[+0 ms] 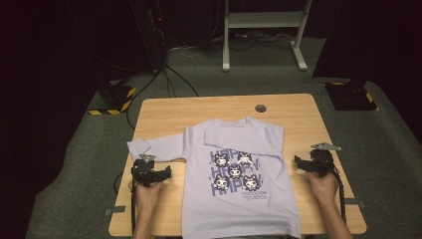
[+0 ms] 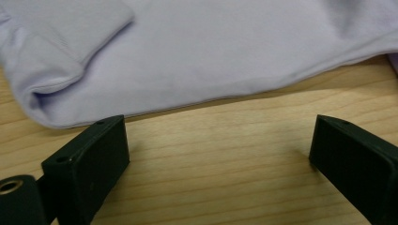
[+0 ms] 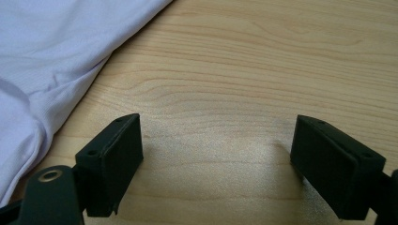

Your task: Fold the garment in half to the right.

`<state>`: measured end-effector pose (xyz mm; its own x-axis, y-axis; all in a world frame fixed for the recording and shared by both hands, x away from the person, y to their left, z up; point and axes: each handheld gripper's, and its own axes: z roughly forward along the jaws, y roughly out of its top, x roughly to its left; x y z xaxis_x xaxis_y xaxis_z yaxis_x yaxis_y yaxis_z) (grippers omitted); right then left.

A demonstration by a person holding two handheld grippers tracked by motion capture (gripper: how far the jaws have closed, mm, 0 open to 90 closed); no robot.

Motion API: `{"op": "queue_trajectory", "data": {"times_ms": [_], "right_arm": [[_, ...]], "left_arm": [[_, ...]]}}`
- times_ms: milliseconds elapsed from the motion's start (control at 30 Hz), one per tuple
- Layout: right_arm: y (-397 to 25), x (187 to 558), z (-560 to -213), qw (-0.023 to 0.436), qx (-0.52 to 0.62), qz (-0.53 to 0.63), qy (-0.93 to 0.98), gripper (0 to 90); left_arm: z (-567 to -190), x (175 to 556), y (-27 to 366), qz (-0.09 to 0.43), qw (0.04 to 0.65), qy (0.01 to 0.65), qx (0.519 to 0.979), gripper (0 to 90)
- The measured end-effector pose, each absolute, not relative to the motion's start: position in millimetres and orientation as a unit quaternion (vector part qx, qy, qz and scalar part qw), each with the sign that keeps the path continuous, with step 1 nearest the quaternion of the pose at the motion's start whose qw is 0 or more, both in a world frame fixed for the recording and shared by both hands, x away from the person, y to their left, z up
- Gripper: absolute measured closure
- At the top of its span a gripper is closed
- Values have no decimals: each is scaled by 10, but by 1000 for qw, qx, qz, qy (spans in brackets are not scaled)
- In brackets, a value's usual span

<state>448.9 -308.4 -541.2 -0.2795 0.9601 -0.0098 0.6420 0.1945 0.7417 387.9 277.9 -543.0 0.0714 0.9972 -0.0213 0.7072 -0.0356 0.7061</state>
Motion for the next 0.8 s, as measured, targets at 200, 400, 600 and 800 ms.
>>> {"op": "queue_trajectory", "data": {"times_ms": [200, 400, 600, 800], "right_arm": [[-3080, 4488, -5412, 247, 544, 322, 734, 165], [-3080, 4489, -5412, 246, 544, 322, 734, 164], [-3078, 4489, -5412, 246, 544, 322, 735, 159], [-3075, 4489, -5412, 245, 545, 321, 735, 155]], "left_arm": [[-5334, 3963, 2932, 277, 301, 638, 653, 119], [-5269, 4107, 2960, 292, 298, 635, 650, 169], [-5203, 4309, 3008, 307, 291, 637, 645, 198], [-5209, 4525, 3057, 307, 274, 645, 644, 258]]}}
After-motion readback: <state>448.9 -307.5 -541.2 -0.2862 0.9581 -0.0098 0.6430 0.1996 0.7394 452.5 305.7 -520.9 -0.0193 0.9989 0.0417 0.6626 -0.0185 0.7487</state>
